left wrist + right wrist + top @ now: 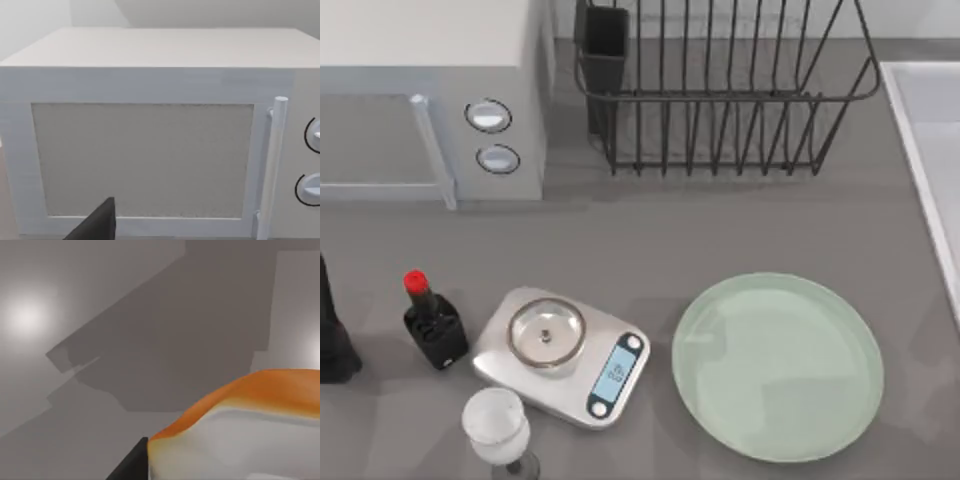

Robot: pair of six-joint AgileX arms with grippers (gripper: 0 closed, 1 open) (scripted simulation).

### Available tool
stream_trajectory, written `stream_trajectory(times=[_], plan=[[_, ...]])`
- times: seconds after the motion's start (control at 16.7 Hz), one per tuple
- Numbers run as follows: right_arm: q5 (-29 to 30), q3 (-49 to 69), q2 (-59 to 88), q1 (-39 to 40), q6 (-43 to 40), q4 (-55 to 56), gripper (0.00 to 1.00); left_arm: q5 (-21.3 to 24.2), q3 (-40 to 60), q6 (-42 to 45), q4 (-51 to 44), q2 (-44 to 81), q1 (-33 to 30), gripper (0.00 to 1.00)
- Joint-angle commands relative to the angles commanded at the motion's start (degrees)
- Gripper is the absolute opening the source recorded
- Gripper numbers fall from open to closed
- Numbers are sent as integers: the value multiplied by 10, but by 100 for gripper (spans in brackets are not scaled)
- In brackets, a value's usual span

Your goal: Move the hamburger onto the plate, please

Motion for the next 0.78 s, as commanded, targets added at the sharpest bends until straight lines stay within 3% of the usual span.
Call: stream_trajectory(times=[0.3,0.78], plan=[[0,78,-52,-2,2,-124,0,0,0,0,0,0,0,100],[1,92,-44,10,-15,-132,0,0,0,0,0,0,0,100]])
